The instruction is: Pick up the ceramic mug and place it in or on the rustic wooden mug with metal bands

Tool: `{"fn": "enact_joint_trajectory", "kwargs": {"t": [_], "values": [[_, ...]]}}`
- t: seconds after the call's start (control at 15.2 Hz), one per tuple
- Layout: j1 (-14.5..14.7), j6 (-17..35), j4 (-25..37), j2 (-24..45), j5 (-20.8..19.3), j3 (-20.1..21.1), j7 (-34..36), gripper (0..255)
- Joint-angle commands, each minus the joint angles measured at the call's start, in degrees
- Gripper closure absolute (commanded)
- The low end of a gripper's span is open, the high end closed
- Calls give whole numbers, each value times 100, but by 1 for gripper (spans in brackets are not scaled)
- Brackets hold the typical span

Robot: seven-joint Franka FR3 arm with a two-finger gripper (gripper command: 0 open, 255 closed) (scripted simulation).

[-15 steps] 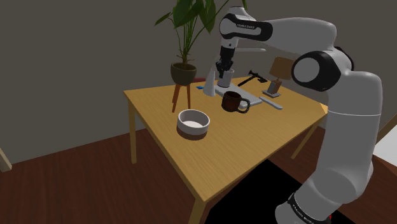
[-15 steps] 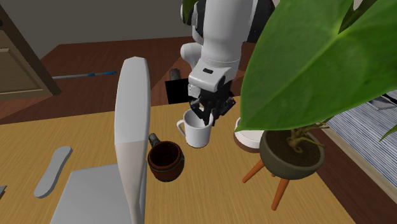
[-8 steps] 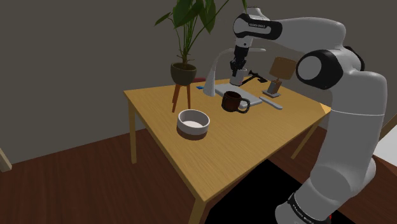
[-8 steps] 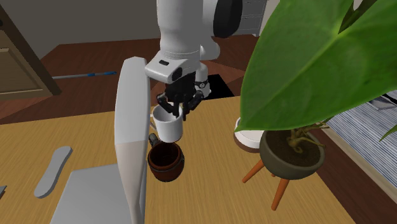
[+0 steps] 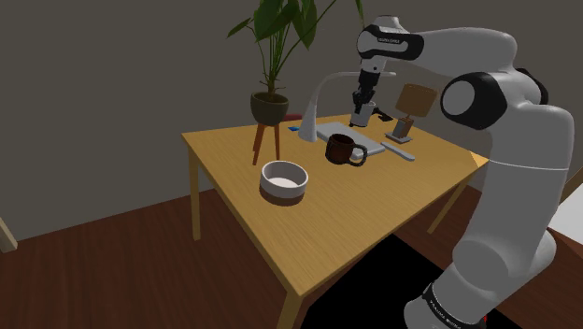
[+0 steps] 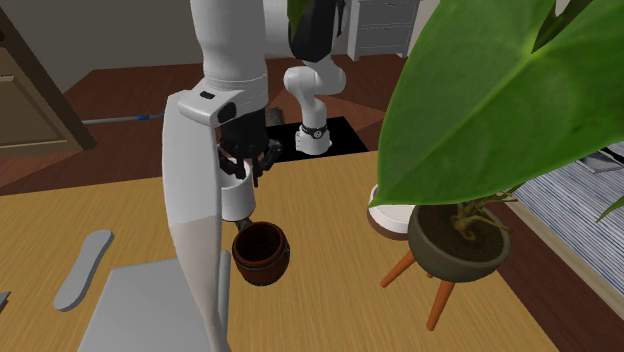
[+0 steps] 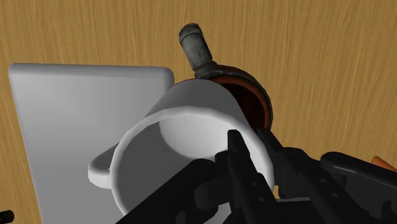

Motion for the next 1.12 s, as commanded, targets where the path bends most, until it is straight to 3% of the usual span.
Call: {"fn": "enact_joint_trajectory", "kwargs": {"t": [0.0, 0.79, 1.06], "values": [[3, 149, -181, 40, 5, 6, -1, 255], [25, 1098, -1181, -10, -14, 31, 46, 255], [19, 1157, -1236, -6, -17, 40, 51, 255]]}}
